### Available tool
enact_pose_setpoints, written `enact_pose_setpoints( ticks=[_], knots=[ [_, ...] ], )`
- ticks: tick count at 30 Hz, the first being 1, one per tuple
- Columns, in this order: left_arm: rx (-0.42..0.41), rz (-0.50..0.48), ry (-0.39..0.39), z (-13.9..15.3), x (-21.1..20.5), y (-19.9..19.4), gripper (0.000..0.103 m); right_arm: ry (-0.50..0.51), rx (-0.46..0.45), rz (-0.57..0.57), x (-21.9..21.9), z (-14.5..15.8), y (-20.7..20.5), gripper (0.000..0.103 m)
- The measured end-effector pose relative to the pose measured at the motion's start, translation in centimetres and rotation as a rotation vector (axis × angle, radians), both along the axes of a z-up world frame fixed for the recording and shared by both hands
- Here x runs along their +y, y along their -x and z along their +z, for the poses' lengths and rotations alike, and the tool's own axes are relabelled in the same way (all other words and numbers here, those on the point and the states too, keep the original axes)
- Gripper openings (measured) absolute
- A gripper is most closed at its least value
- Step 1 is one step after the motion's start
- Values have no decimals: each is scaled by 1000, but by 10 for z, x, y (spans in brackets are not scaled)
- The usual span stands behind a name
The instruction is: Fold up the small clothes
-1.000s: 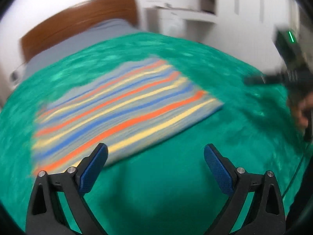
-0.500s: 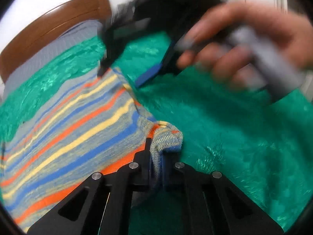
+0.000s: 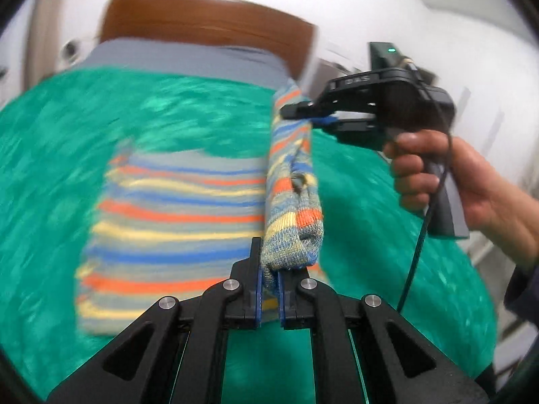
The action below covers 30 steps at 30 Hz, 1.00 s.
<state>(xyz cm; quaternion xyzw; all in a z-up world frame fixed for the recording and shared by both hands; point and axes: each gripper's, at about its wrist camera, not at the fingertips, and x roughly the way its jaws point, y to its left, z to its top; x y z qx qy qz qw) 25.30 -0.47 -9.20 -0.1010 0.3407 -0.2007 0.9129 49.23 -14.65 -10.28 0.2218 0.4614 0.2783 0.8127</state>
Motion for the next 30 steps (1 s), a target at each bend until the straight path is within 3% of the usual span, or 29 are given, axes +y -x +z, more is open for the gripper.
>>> enact_pose_setpoints(
  ticks=[6,8,10,11,13,15,18,20,23,26,30],
  knots=[
    [88,125,16,-29,61,1,5,130,28,111,132,-39,-26,12],
    [134,158,11,-39,71,0,10,140,47,119,152,-57,-34,15],
    [181,201,-10,-47,84,-5,25,75,86,107,162,-73,-39,21],
    [186,211,-4,-46,88,-3,28,37,93,97,161,-77,-37,32],
    [171,219,-1,-42,96,2,45,-54,78,74,151,-74,-33,43],
    [147,209,-7,-37,101,5,56,-71,45,69,136,-63,-27,44],
    [123,169,-11,-28,100,9,64,-8,-3,65,111,-40,-13,44],
    [112,136,-1,-19,92,10,70,89,-55,92,97,-27,7,44],
    [79,139,-55,-10,82,-5,90,248,-124,163,87,-19,41,44],
    [76,152,-137,-15,74,-31,92,343,-177,214,85,-22,75,44],
    [167,211,-228,-43,77,-56,90,331,-153,239,93,-52,97,44]
  ],
)
